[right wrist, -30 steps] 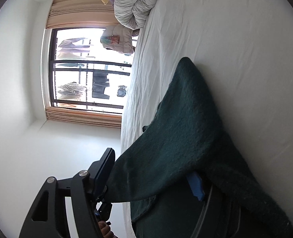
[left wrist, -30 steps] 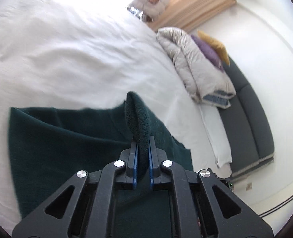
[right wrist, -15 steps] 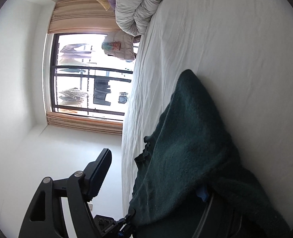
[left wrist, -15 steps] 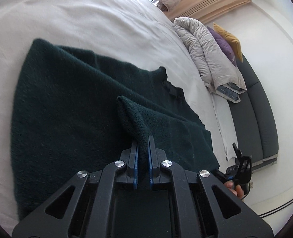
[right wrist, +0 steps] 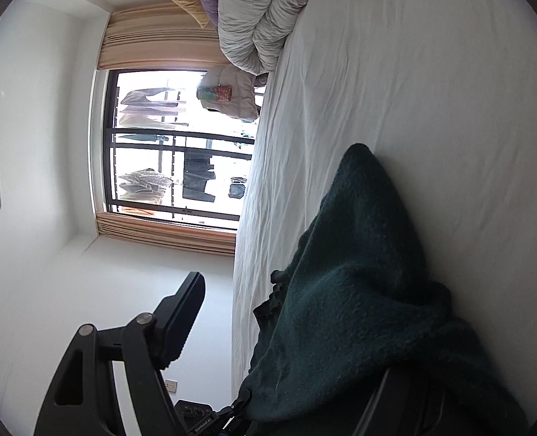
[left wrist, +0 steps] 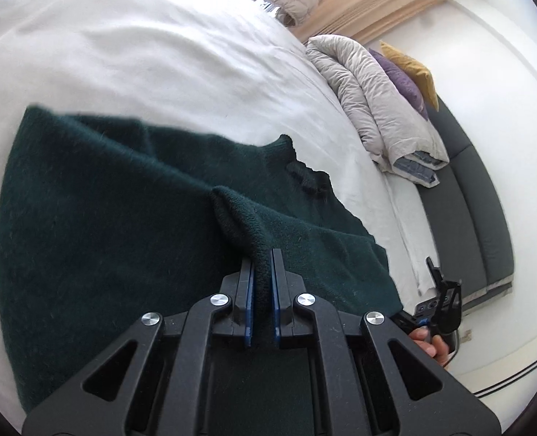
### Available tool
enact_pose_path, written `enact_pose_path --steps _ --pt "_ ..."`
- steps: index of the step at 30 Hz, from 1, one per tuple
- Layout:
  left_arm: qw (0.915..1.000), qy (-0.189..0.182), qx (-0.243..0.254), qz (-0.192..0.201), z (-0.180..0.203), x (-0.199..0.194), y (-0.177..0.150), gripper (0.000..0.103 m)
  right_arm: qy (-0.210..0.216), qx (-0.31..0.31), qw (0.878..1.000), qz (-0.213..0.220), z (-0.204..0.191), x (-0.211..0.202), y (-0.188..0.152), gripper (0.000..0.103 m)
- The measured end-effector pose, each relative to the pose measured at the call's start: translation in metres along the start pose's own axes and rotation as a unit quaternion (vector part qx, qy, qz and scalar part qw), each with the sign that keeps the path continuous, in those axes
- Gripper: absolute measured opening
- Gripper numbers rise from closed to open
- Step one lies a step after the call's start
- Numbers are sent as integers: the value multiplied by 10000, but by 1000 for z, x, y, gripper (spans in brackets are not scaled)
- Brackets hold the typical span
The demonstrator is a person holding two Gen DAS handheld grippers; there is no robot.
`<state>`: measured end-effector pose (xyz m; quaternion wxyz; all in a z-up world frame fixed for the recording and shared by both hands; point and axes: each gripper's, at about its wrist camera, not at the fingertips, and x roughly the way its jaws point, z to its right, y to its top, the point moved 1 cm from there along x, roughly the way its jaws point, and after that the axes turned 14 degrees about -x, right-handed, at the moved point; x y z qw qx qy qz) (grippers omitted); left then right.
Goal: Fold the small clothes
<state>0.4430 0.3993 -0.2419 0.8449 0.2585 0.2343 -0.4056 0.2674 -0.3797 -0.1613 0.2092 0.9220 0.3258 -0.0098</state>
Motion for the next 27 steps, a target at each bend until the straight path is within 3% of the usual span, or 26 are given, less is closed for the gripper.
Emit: enact_pose_path --steps 2,6,13,18,21,24,27 --pt "9996 207 177 4 -3 3 -4 6 -118 -129 9998 -132 -1 4 -2 74" --pt "9999 82 -25 -67 -20 9 -3 8 -277 -393 9982 -370 -3 11 -10 69" --pt "9986 400 262 -238 -13 0 -11 11 -373 -381 9964 -662 -11 -14 -22 73" --pt "9958 825 303 -266 -6 -19 -19 11 -238 35 9992 -307 -18 -77 -30 83" --pt "9893 1168 872 86 20 -35 -27 11 -129 -69 9998 -101 -39 -104 -28 85" --pt "9859 1010 1318 222 52 -38 -33 11 81 -386 9992 -94 -68 -100 -18 82" --pt "9880 623 1414 27 70 -15 -31 11 226 -598 9971 -403 -89 -60 -11 78"
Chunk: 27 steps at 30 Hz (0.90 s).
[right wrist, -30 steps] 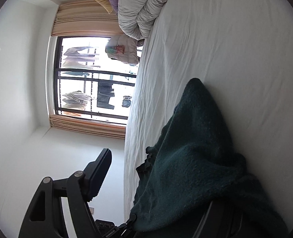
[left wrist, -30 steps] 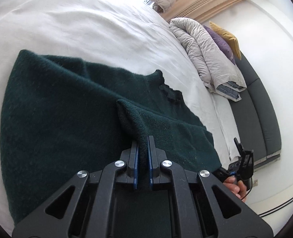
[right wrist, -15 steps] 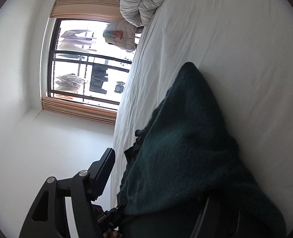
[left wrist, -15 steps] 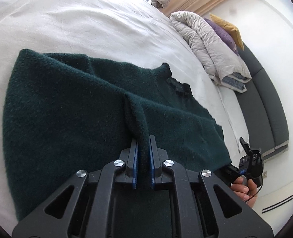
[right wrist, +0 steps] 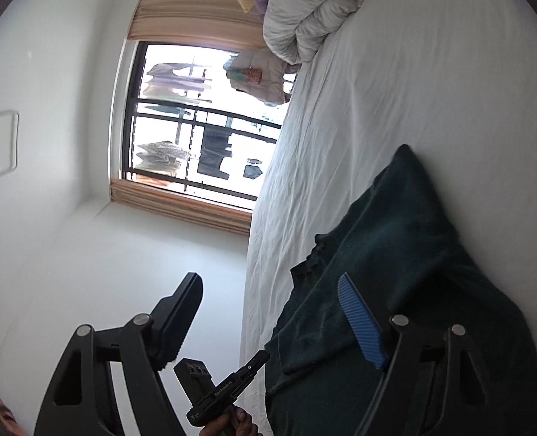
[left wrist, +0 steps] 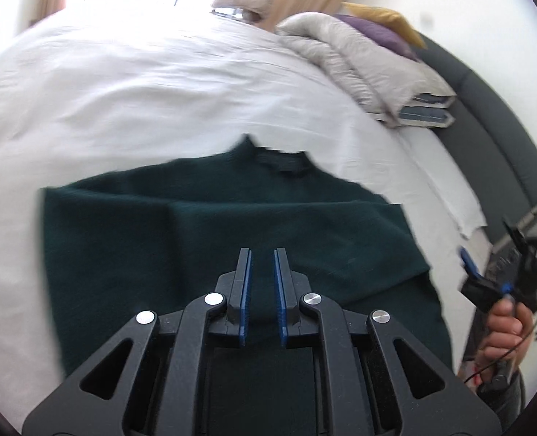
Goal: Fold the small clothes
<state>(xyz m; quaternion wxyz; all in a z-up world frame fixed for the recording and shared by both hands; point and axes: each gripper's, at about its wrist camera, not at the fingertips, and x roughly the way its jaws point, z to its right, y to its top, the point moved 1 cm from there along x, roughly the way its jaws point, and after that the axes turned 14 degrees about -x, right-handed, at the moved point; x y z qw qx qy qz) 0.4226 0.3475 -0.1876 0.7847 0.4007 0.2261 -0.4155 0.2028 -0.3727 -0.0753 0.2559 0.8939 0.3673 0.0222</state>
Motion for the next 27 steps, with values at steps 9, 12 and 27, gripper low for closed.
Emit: enact_pose_path --steps 9,12,27 --pt "9972 -301 -556 -405 -35 53 -3 11 -425 205 9944 -948 61 126 -18 38" --pt "9951 -565 -691 -416 -44 55 -5 11 -672 352 9943 -744 93 109 -15 0" --pt "9899 -1123 -841 -188 -70 63 -14 11 -2059 225 9727 1045 95 -19 36 45"
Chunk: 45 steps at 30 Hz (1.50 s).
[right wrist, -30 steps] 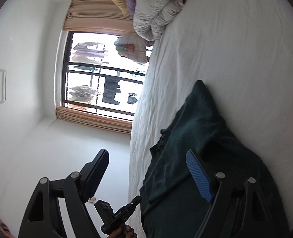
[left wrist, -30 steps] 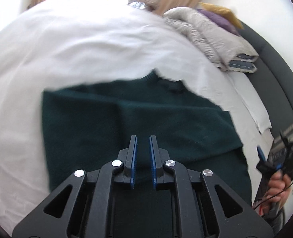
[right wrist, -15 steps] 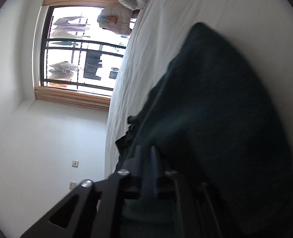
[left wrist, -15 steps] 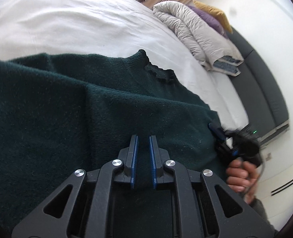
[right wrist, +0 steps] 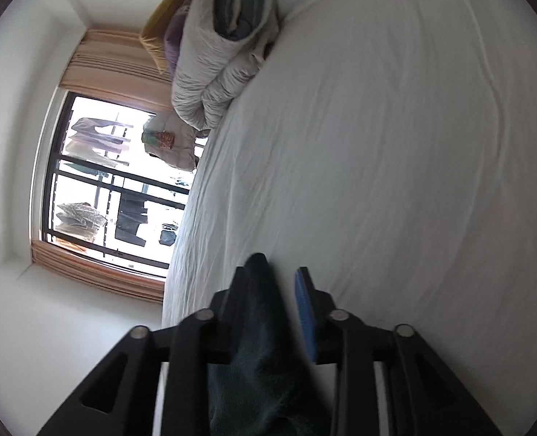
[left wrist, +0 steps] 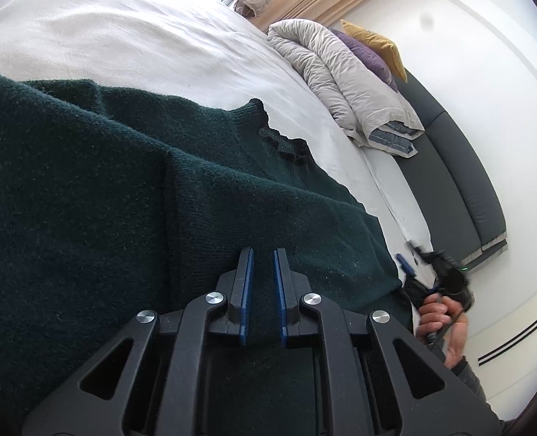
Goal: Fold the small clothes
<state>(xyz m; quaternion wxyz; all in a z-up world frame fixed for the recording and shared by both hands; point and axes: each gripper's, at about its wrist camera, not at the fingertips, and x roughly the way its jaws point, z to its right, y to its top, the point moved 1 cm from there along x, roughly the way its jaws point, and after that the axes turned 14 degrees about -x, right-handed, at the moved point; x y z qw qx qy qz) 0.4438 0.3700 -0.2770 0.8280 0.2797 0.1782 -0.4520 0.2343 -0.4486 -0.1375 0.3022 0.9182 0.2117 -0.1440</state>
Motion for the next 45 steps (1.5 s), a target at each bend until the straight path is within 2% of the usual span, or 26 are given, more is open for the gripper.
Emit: enact_pose_path --steps 2,5,6,8,10,11,12,15,17,18,19,20,22,23,26,29,32,33,34,36,38,40,42,45 --pt "10000 9 18 18 0 1 0 11 283 -281 9992 -18 -31 0 1 51" --pt "10000 -33 -12 -10 -2 -3 -1 11 526 -707 9939 -659 -68 24 -14 55" --pt "10000 -30 -8 -12 -2 -2 -1 11 498 -805 9909 -961 -76 36 -24 55" --pt "10000 -26 8 -8 -3 -4 -2 11 120 -852 9846 -1520 -68 54 -42 55" --pt "10000 -33 15 0 -2 -10 -4 11 47 -668 9844 -1629 -45 54 -54 25" --pt "10000 -32 19 1 -2 -9 -4 11 45 -678 9842 -1632 -36 50 -56 15" --pt "10000 -32 22 4 -1 -9 -3 11 13 -666 9839 -1661 -28 46 -58 0" --pt "10000 -34 25 5 -1 -9 -3 11 252 -376 9843 -1707 0 29 -53 0" --pt "10000 -57 26 -4 -1 -10 -3 11 -94 -565 9864 -1541 4 14 -41 0" --pt "10000 -58 24 -2 -2 -10 -3 11 -618 -765 9850 -1419 4 5 -32 0" --pt "10000 -55 29 0 -2 -10 -3 11 -786 -828 9850 -1291 6 0 -23 4" --pt "10000 -53 34 1 -1 -10 -3 11 -759 -766 9870 -1192 7 -4 -16 11" --pt "10000 -46 43 10 -1 -10 -3 11 -525 -827 9893 -1081 -1 -12 -11 51" --pt "10000 -49 45 12 -1 -10 -3 11 -471 -1017 9876 -1096 -11 -12 -12 54" --pt "10000 -57 45 13 -1 -11 -3 11 -445 -1576 9775 -1331 -41 2 -22 54" --pt "10000 -69 43 11 -1 -11 -3 11 21 -1703 9735 -1524 -62 21 -32 54" --pt "10000 -69 42 10 -1 -10 -3 11 42 -1938 9656 -1732 -67 36 -43 54" --pt "10000 -69 40 8 -1 -10 -3 11 -109 -1947 9628 -1869 -61 44 -45 46" --pt "10000 -67 41 7 -1 -11 -3 11 -199 -1905 9625 -1923 -53 51 -45 28" --pt "10000 -71 41 8 0 -11 -3 11 -445 -1710 9665 -1862 -39 49 -38 11" --pt "10000 -71 43 10 0 -11 -3 11 -562 -1625 9724 -1577 -37 35 -28 22" --pt "10000 -74 51 16 0 -11 -3 11 -373 -1716 9748 -1377 -50 26 -25 45" --pt "10000 -77 56 16 1 -11 -3 11 93 -1851 9722 -1429 -71 30 -32 47" --pt "10000 -74 56 13 1 -12 -3 11 732 -1984 9593 -1870 -102 56 -54 47"
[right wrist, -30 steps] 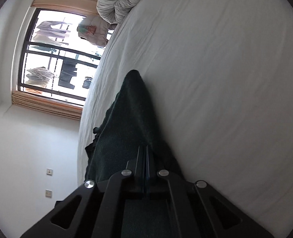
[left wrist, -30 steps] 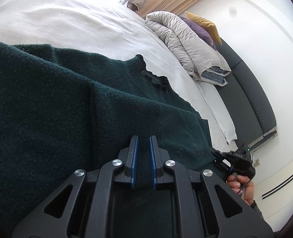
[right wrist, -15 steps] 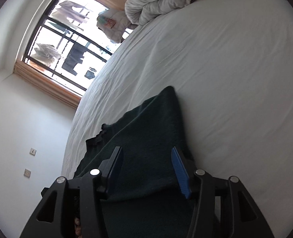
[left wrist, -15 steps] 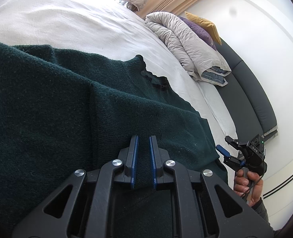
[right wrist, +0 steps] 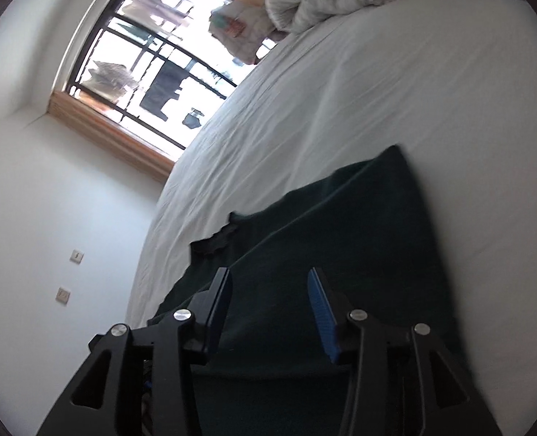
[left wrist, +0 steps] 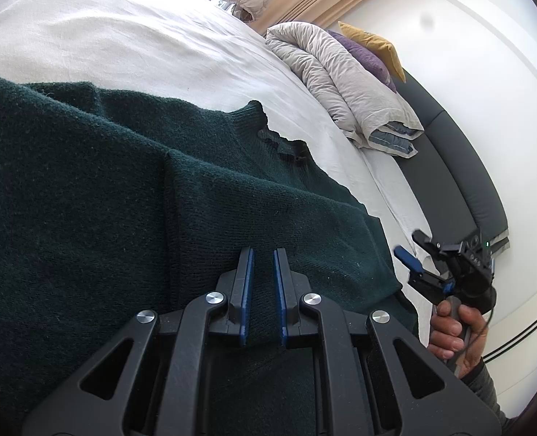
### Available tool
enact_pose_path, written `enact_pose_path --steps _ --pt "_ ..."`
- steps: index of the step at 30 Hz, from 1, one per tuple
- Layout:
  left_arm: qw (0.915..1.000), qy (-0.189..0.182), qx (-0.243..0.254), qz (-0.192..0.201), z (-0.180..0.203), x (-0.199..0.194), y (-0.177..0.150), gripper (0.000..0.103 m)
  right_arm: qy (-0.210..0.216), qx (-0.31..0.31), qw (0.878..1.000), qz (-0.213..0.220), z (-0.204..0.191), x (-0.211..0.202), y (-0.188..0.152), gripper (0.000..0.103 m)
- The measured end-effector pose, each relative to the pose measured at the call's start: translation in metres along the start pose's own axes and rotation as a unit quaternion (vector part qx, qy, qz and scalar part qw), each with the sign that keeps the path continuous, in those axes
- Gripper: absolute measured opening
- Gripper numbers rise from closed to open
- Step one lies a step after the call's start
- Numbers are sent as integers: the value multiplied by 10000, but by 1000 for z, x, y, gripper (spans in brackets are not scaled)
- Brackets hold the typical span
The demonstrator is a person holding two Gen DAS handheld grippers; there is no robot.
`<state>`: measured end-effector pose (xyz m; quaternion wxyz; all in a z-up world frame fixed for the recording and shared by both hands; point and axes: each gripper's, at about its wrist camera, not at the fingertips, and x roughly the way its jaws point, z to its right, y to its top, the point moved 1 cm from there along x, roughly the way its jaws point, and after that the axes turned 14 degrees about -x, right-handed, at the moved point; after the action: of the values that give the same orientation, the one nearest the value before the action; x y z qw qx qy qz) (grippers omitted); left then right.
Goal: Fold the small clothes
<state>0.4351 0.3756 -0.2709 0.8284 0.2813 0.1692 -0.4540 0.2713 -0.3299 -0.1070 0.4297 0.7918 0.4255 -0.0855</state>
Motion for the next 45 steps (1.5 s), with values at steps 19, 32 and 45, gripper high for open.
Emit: enact_pose_path --steps 19,32,45 --pt "9980 569 280 16 20 -3 -3 11 -1456 656 9830 903 44 -128 -53 74" --pt "9573 1409 2225 1193 98 -127 -105 90 -2313 -2258 9361 1386 -130 -202 -139 102" --pt "8308 2337 4960 953 46 -218 -315 90 -2566 -3560 8917 1110 -208 -216 -201 103"
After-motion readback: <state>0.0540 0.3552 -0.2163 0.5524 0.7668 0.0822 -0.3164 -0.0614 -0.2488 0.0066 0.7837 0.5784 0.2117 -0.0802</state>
